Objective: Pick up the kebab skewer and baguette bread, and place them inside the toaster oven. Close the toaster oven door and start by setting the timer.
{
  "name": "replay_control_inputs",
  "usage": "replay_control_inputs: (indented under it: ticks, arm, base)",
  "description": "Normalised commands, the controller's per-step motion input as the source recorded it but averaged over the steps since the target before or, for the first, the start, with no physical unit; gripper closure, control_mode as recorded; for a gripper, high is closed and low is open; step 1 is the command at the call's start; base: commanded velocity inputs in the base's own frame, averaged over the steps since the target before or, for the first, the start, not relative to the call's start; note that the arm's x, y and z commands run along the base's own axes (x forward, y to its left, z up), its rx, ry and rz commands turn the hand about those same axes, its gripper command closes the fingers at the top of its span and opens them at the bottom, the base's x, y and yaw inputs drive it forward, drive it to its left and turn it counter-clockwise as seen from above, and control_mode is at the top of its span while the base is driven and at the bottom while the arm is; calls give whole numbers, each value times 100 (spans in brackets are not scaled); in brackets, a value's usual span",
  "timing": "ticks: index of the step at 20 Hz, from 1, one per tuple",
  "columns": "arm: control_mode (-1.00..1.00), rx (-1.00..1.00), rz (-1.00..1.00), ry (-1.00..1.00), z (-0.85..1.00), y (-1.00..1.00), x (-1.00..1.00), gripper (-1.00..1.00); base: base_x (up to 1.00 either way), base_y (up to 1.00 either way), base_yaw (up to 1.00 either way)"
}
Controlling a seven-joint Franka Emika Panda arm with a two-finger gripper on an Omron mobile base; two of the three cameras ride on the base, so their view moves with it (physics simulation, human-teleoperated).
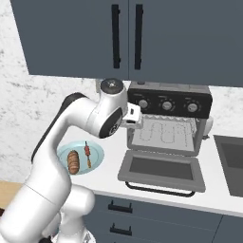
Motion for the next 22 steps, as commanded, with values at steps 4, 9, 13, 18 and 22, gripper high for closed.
replay_control_inputs:
  ticks: [4, 9, 13, 18, 22]
  arm:
    - [-100, 0, 0, -20, -53, -86, 40, -100]
    - [-100, 5, -1, -23, -41, -80, 36, -100]
    - [-100, 7, -1, -14, -13, -68, 31, -100]
    - [-100, 8, 0, -7, -1, -59, 30, -100]
    - [-100, 1, 0, -5, -4, -24, 45, -100]
  base:
    - [0, 0, 0]
    - [0, 0, 0]
    - [0, 0, 0]
    - [0, 0, 0]
    - [0, 0, 0]
